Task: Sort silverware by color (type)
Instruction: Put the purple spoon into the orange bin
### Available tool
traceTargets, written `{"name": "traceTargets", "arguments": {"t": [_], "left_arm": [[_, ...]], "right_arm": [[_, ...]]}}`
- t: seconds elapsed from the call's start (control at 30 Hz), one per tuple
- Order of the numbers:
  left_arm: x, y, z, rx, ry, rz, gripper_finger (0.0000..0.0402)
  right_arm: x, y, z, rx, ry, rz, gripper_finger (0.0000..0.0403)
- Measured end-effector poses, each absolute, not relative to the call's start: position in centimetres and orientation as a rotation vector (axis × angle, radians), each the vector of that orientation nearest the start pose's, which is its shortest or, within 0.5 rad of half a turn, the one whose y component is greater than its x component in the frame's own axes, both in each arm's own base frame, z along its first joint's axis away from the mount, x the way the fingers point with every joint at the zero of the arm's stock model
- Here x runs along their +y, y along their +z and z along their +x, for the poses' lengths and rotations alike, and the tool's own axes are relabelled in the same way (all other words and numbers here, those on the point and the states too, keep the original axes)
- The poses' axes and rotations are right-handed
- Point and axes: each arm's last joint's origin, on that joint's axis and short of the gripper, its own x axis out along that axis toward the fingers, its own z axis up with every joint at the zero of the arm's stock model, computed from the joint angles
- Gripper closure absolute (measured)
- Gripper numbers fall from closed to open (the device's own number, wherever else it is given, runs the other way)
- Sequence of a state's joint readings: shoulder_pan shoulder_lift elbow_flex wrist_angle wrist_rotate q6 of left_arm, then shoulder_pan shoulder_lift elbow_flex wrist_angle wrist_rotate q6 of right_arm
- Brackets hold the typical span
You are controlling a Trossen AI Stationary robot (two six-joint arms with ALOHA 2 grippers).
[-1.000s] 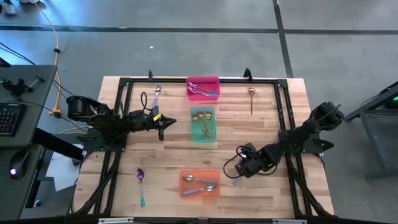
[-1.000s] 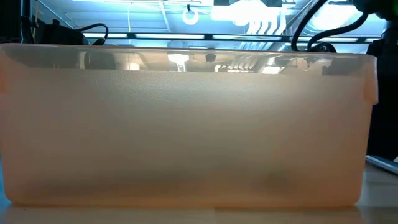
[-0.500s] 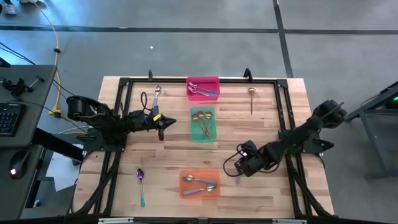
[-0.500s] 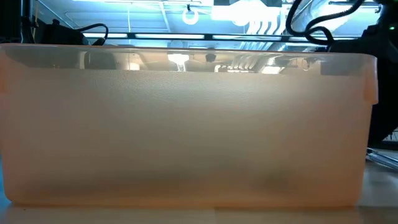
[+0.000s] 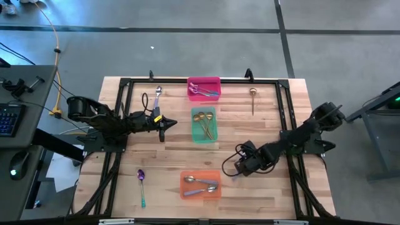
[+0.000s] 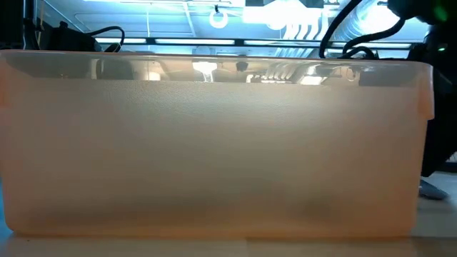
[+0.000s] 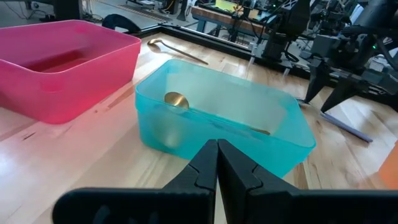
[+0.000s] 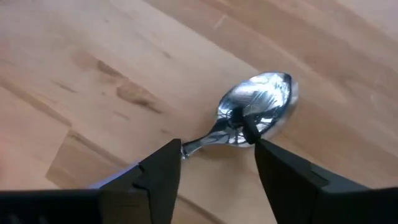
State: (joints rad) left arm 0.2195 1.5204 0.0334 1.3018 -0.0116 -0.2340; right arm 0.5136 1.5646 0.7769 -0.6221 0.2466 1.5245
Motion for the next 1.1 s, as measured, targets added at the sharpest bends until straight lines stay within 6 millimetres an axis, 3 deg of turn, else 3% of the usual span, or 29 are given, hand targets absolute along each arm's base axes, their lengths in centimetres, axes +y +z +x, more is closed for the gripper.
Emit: {"name": "traceTargets", "arguments": {"t": [0.37, 0.6, 0.87, 1.1], "left_arm": [[4.0, 11.0, 17.8, 0.157, 0.251, -0.251, 0.0401], [4.0, 11.0, 17.8, 0.157, 0.251, -0.251, 0.0401], [4.0, 11.0, 17.8, 0.157, 0.251, -0.251, 0.0401], [4.0, 11.0, 17.8, 0.157, 0.251, -0.251, 0.0401]], "right_arm": [[9.8, 14.1, 22.9, 1.191, -0.676, 0.613, 0.0273], [9.8, 16.6, 23.8, 1.254, -0.642, 0.501, 0.0284], [9.9, 18.2, 25.3, 1.247, -0.276, -0.004, 0.0265], [8.8, 17.6, 26.3, 1.246, 0.033, -0.224, 0.0254]]}}
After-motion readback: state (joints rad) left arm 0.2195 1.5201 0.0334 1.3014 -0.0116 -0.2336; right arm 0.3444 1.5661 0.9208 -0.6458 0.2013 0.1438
